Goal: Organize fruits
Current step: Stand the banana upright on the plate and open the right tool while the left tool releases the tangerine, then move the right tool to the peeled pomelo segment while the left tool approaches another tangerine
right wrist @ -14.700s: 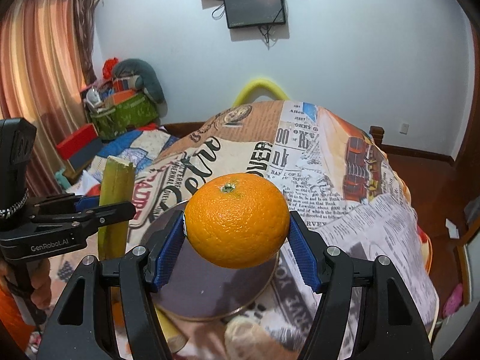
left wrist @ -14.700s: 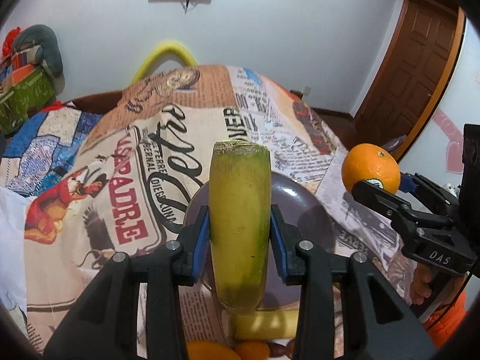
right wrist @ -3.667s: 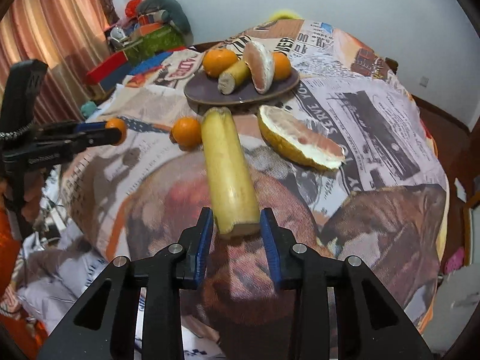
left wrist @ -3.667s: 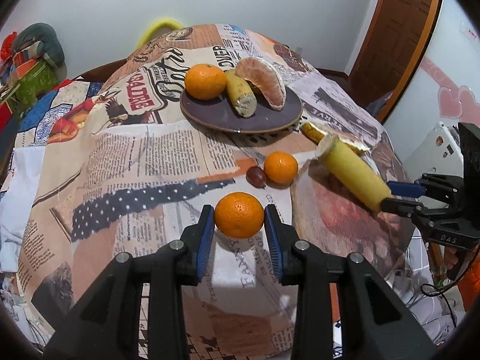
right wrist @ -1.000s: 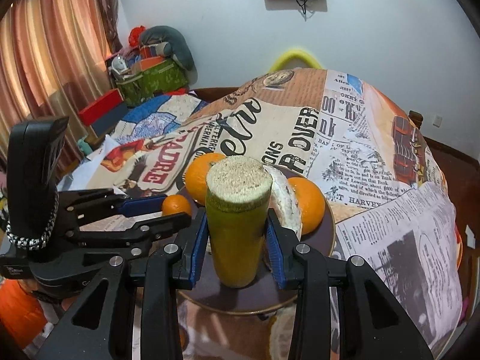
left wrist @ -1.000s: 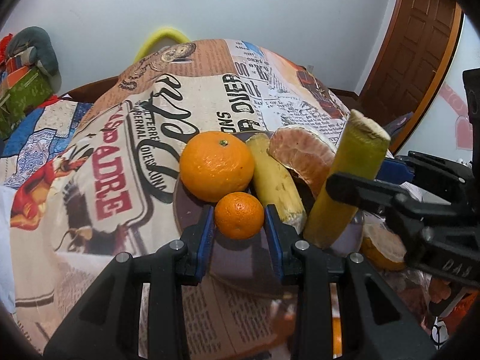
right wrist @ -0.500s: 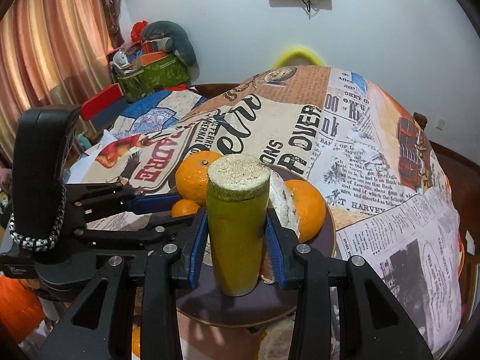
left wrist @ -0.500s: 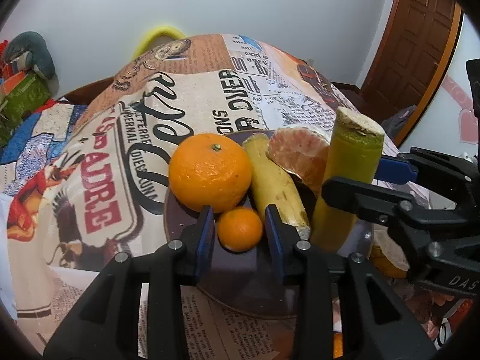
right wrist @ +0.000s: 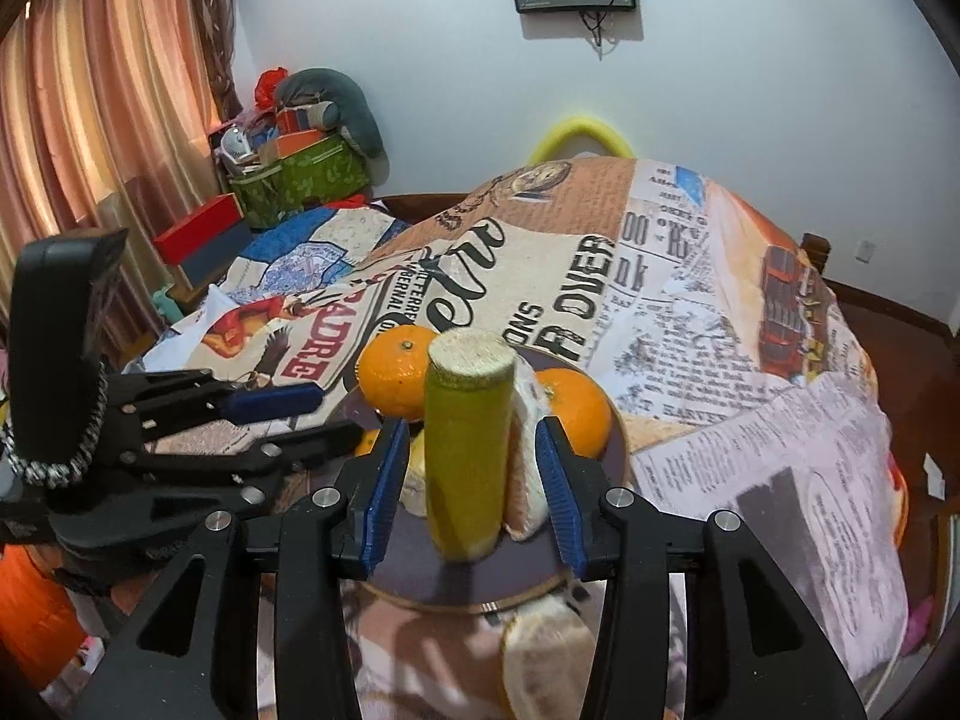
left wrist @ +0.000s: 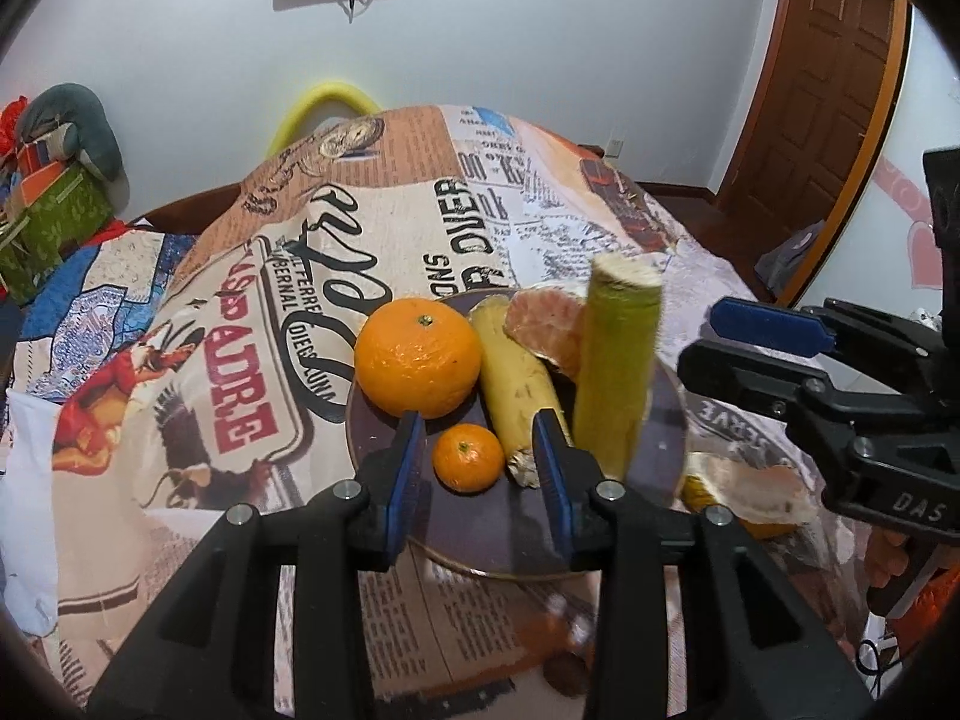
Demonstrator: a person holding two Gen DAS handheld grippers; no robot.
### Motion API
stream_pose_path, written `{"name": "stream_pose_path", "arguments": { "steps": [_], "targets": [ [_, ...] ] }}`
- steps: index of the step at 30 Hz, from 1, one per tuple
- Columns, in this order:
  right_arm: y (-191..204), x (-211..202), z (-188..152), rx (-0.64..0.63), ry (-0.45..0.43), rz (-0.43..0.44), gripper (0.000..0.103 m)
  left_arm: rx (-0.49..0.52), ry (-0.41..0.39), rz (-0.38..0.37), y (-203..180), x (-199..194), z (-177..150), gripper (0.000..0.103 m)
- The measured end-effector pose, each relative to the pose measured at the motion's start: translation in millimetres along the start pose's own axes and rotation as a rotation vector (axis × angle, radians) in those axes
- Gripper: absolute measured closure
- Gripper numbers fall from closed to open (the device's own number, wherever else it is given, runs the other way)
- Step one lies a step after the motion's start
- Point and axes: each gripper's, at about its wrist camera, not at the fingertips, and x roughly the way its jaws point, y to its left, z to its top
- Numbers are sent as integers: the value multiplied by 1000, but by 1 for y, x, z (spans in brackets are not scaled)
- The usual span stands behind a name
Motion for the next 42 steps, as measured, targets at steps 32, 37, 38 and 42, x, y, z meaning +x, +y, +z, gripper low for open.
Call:
{"name": "stream_pose_path", "arguments": {
  "steps": [32,37,38,42],
  "targets": [
    [-27,-56,-96,61,133,-92,45,65,155,-38,-63,-16,-79,60],
    [-32,-38,-97,66,166,-84,45,92,160,-31,-66,-4,-81,60],
    [-33,-33,-96,65,171,-84,45,97,160,-28,-66,-2,-81,61],
    [-35,-18,-92,54,192,-77,43,111,161,-33,-66,4,-84,65]
  ]
}}
